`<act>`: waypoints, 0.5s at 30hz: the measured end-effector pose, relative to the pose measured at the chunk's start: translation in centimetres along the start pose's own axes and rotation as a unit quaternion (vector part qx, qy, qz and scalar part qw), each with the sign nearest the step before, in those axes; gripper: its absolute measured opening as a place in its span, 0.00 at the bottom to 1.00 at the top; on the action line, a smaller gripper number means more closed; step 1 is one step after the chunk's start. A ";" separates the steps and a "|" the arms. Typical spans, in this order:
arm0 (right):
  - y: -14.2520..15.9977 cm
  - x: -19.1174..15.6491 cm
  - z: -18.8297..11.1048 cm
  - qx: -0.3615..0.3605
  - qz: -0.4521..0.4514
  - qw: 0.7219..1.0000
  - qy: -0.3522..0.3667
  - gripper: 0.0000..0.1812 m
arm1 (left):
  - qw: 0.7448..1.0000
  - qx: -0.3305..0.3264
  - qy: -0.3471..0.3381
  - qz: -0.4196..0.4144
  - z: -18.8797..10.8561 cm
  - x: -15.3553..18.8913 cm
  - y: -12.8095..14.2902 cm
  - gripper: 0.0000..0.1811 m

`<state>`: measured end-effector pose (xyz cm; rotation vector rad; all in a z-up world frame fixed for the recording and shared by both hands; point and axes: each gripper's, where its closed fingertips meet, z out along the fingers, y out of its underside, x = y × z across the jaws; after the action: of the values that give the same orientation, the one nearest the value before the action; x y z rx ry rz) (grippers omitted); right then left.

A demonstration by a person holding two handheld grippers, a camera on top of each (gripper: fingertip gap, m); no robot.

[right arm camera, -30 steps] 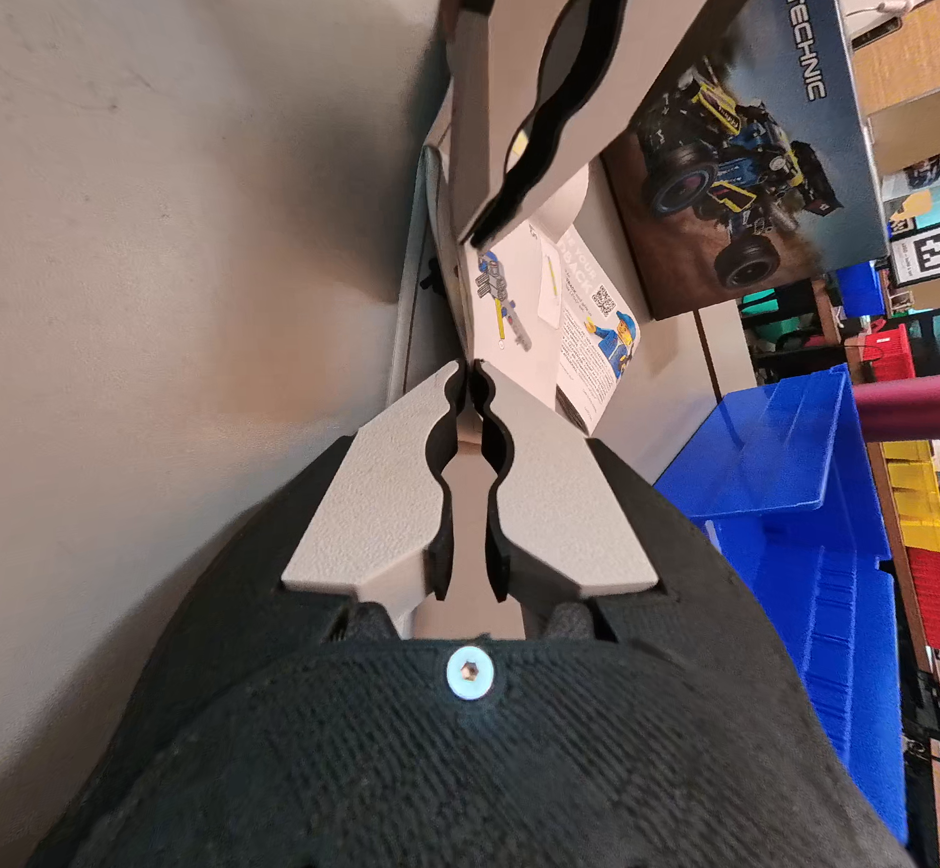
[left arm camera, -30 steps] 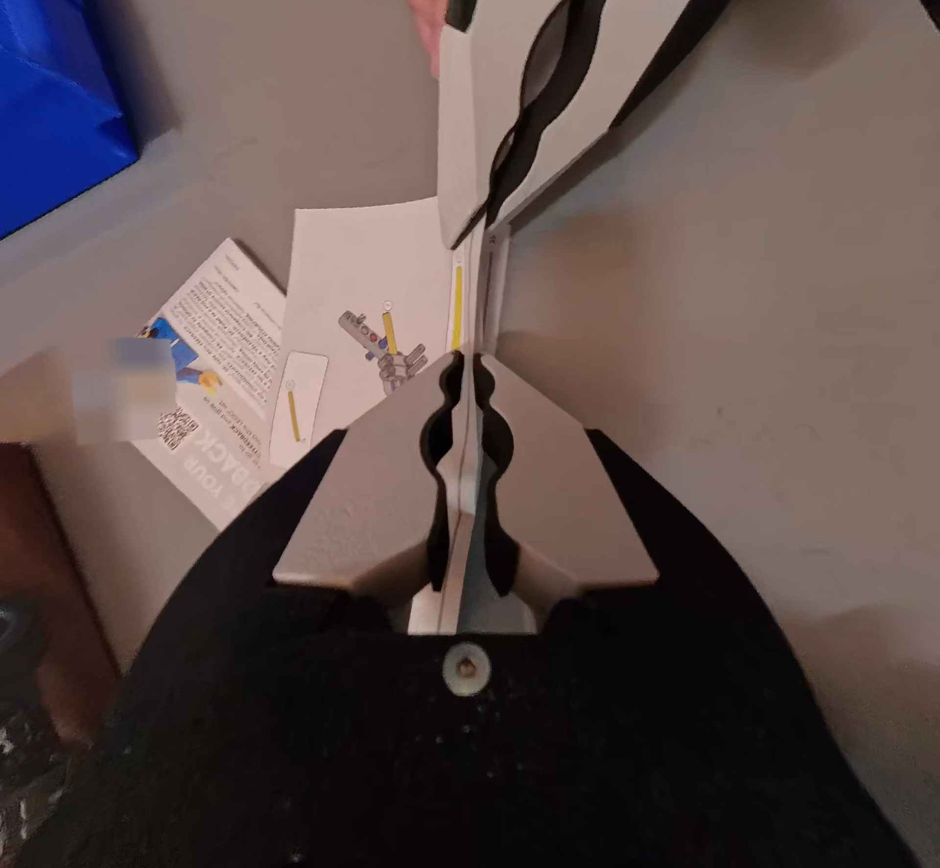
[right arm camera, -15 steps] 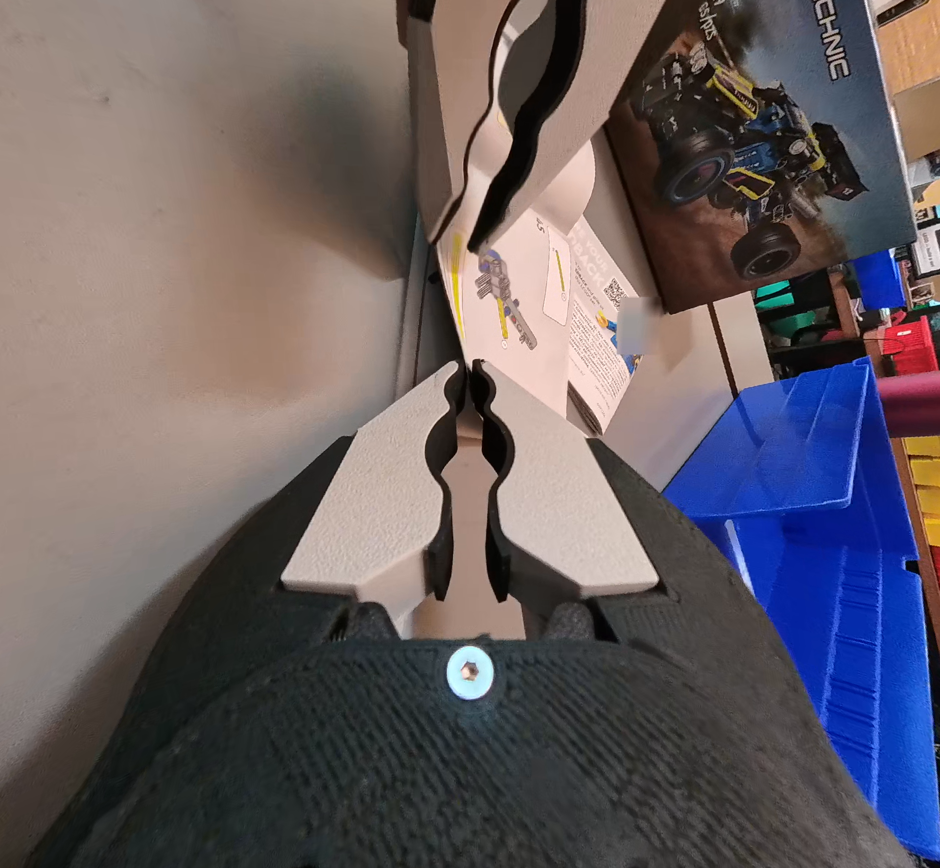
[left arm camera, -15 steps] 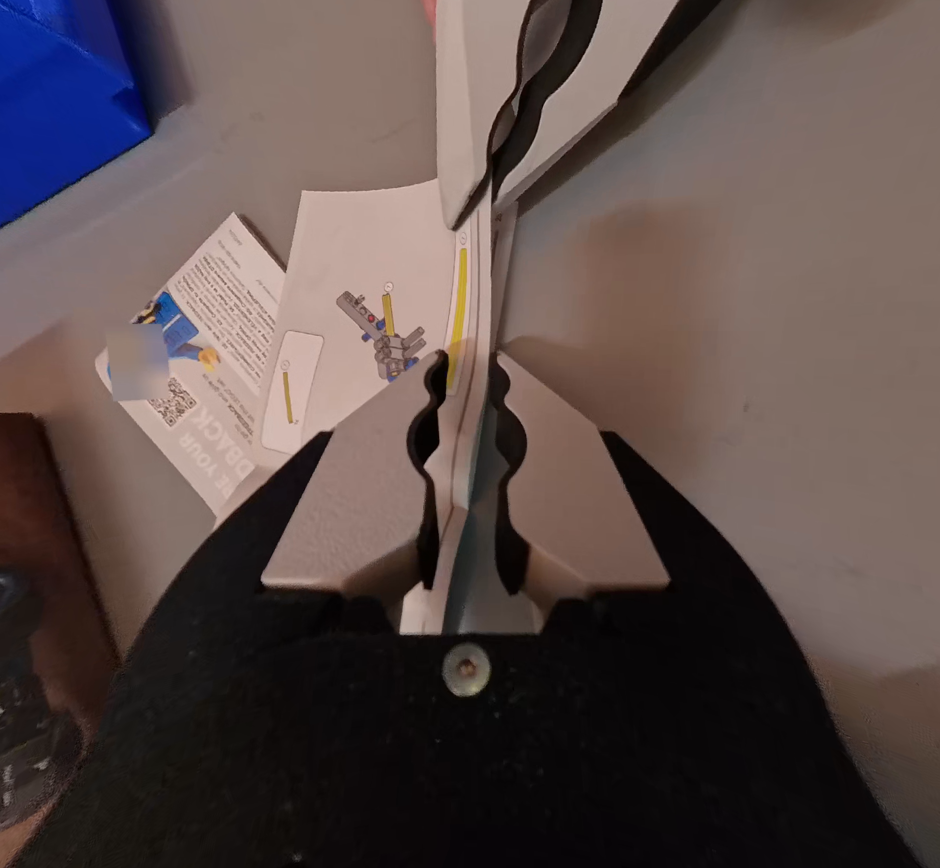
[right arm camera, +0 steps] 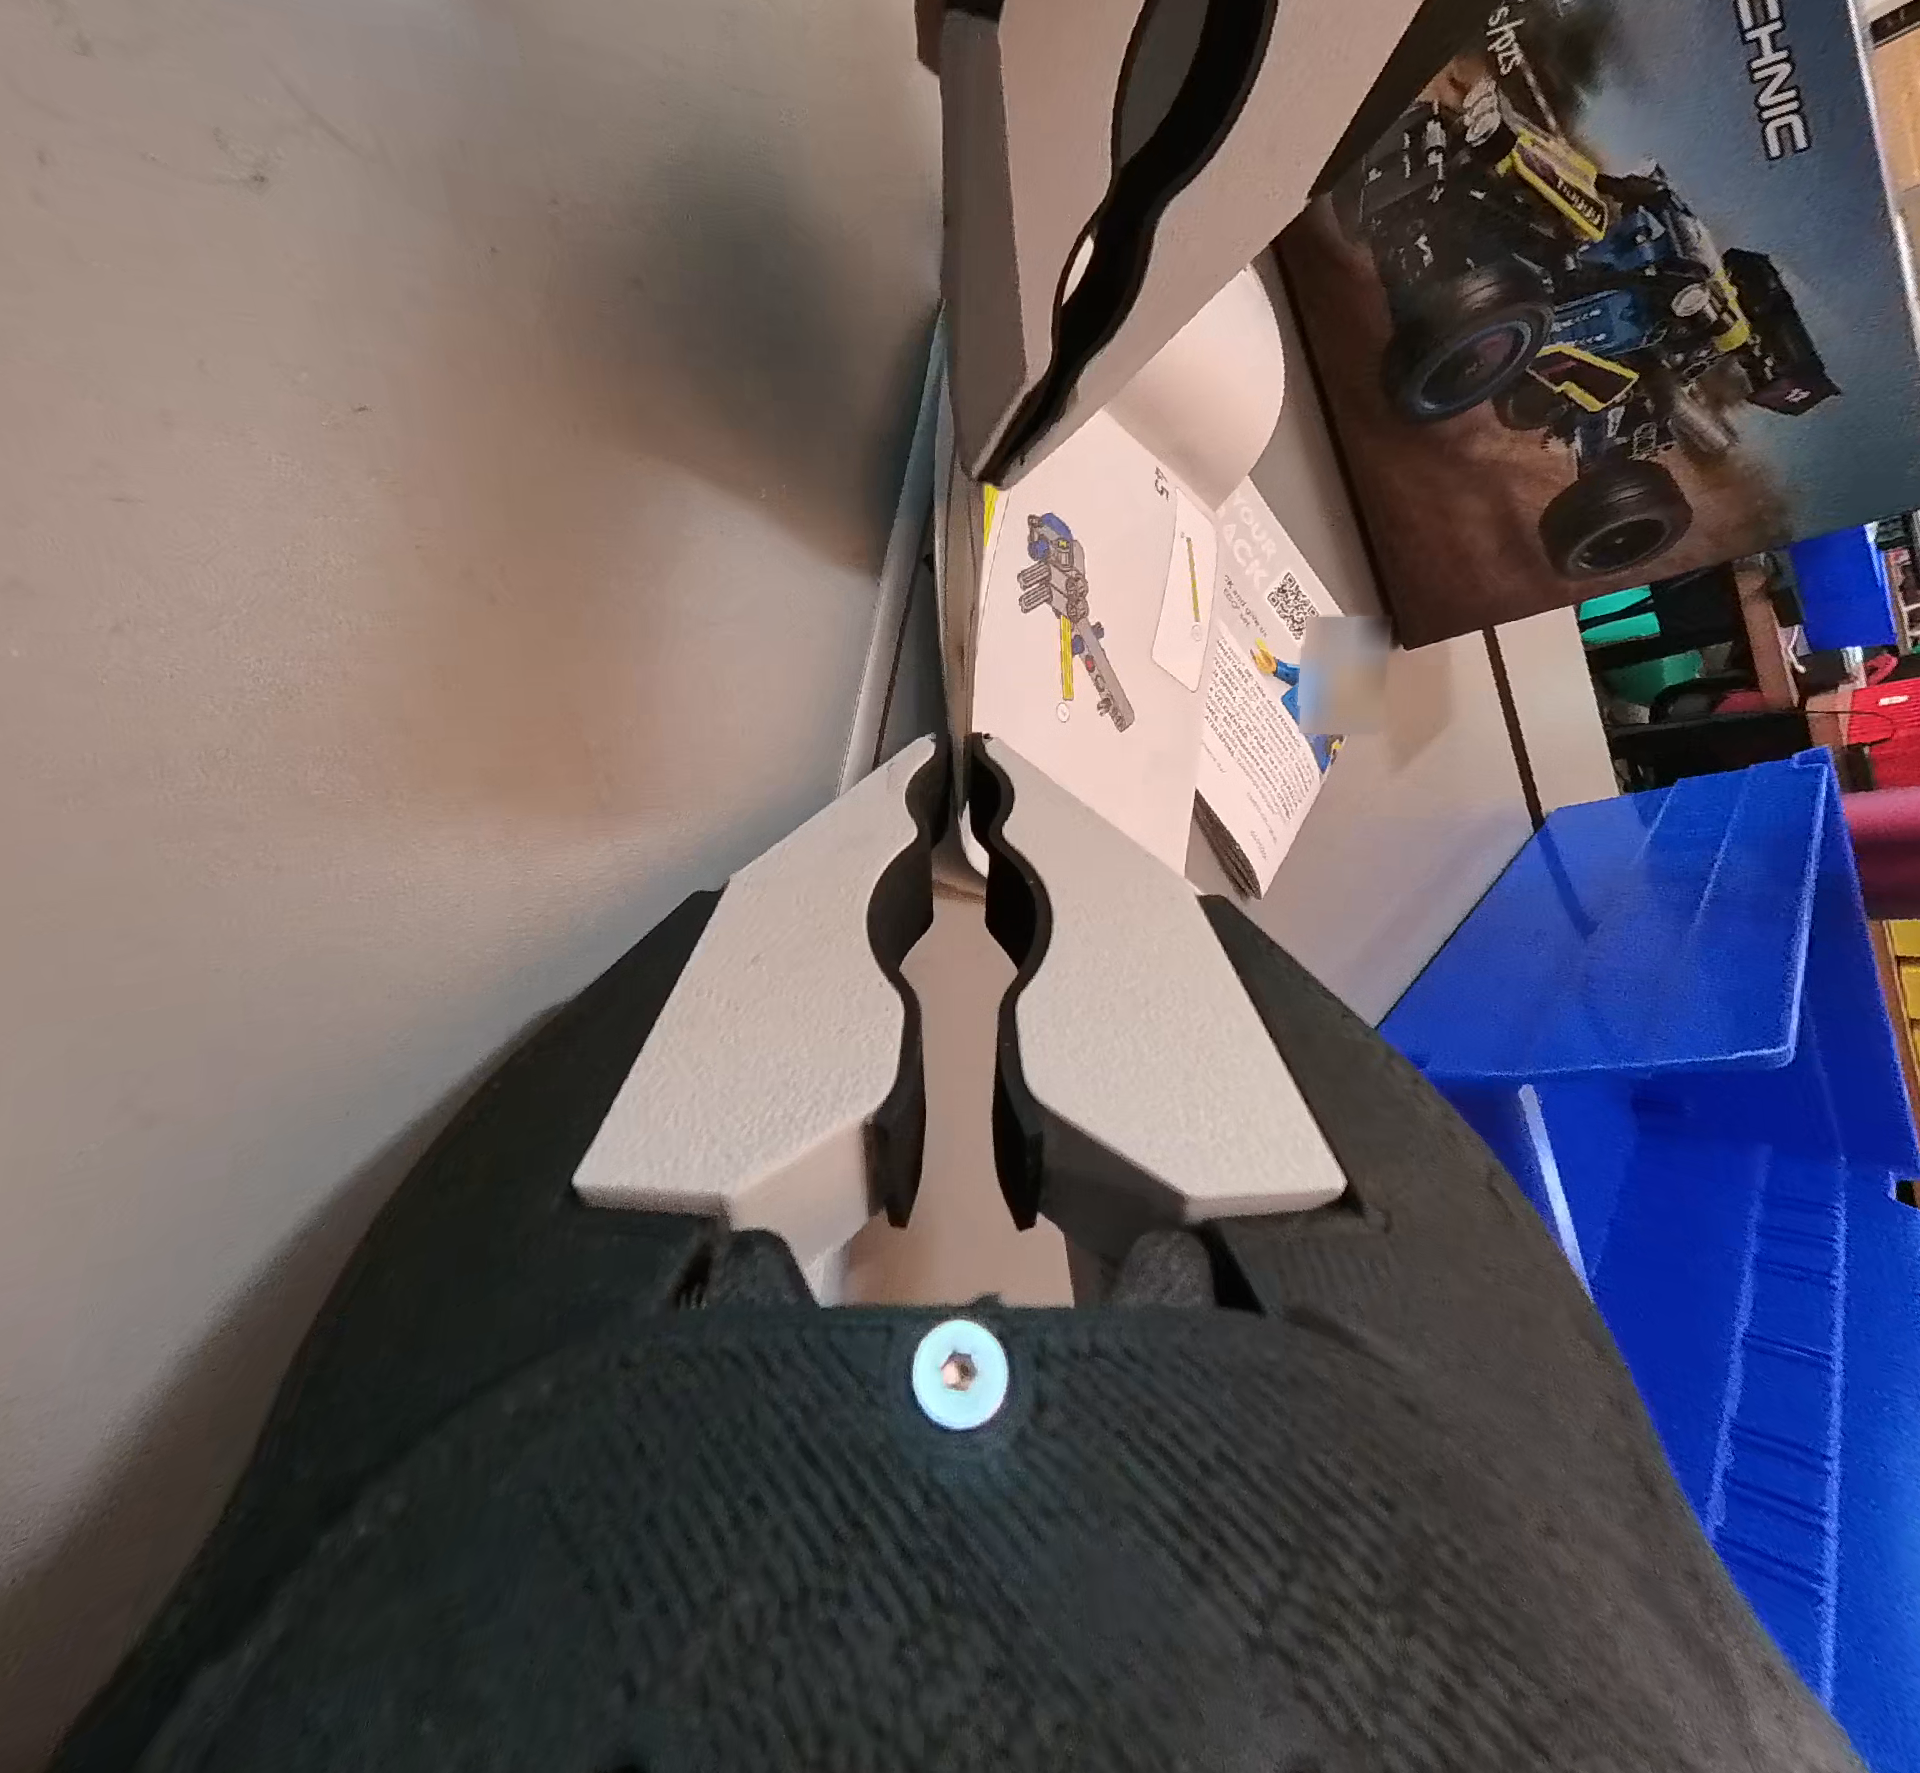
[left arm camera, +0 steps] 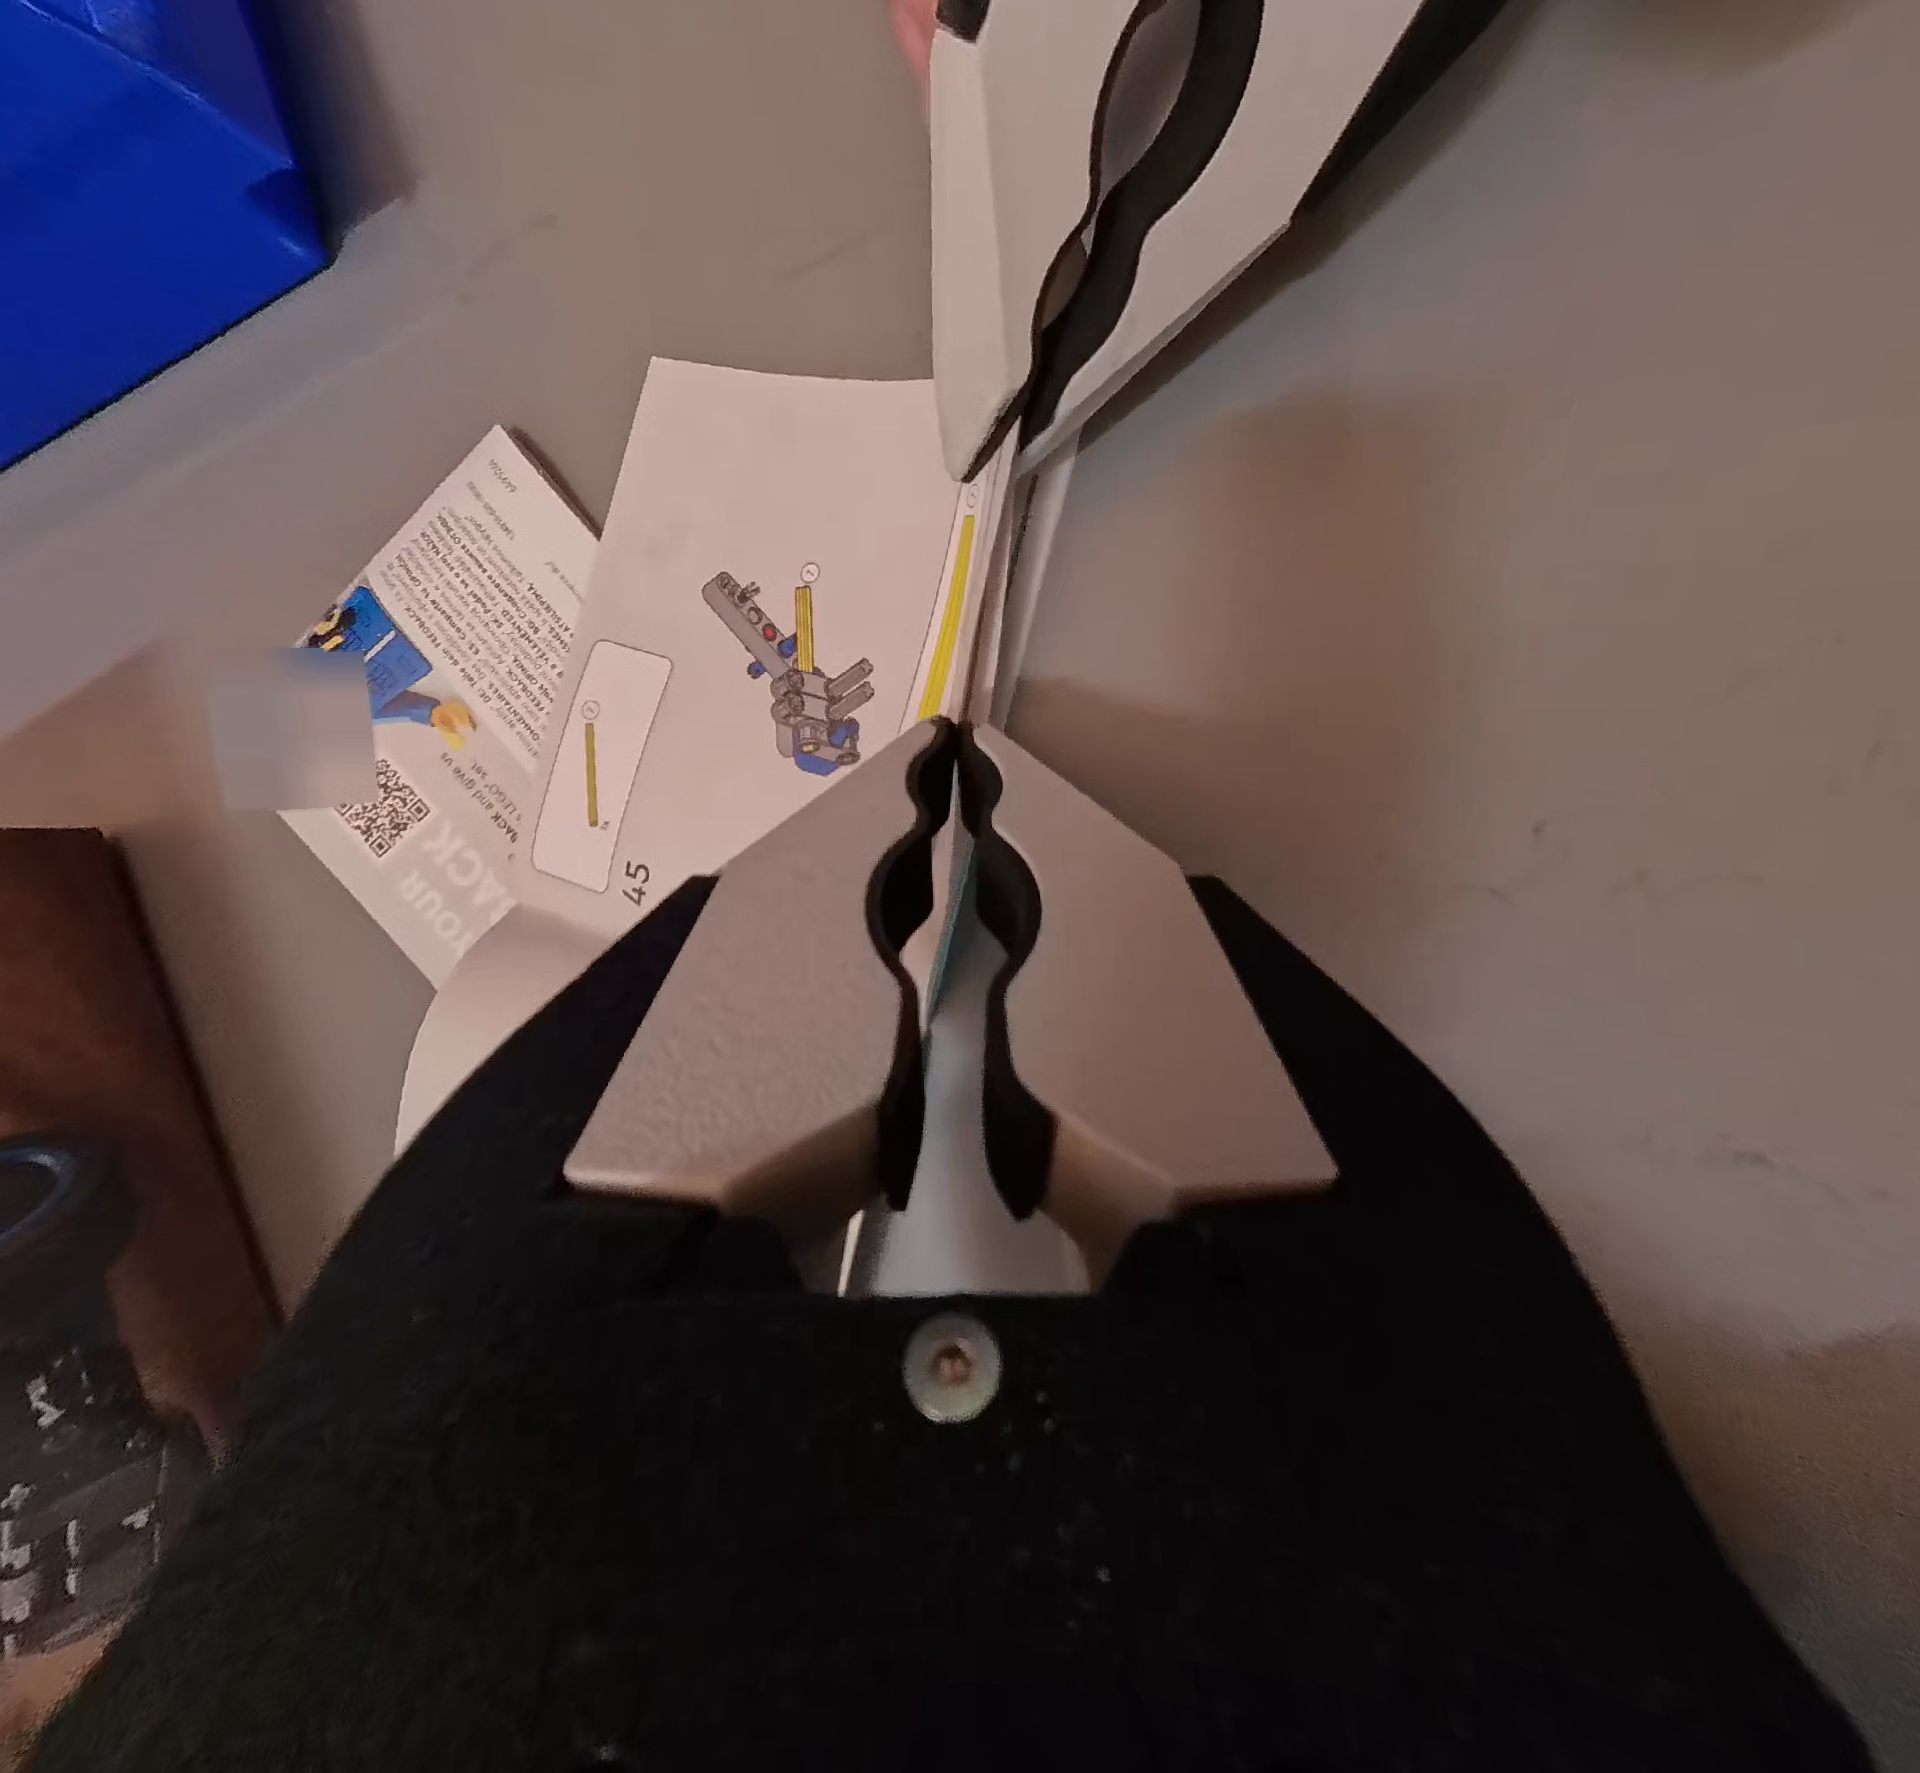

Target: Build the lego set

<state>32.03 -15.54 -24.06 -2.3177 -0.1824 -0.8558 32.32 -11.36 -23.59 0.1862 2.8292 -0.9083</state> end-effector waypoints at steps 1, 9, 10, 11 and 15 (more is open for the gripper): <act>0.0 0.0 0.0 0.001 -0.001 1.000 0.001 0.00 | 1.000 -0.001 -0.001 -0.001 0.0 0.0 0.0 0.00; 0.2 -0.1 0.0 -0.005 -0.002 1.000 0.000 0.05 | 1.000 -0.010 0.005 -0.004 -0.2 0.0 0.3 0.00; 0.2 -0.1 0.1 -0.005 -0.001 1.000 0.000 0.06 | 1.000 -0.010 0.006 -0.004 -0.3 0.0 0.3 0.00; 0.2 -0.1 0.0 -0.005 0.000 1.000 0.001 0.06 | 1.000 -0.009 0.008 -0.005 -0.3 0.1 0.3 0.00; 0.2 0.1 -0.1 -0.001 0.007 1.000 0.004 0.08 | 1.000 -0.004 0.010 -0.010 -0.4 0.2 0.1 0.00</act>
<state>32.07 -15.77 -24.04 -2.3155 -0.1627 -0.8582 32.13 -11.02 -23.36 0.1679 2.8585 -0.9036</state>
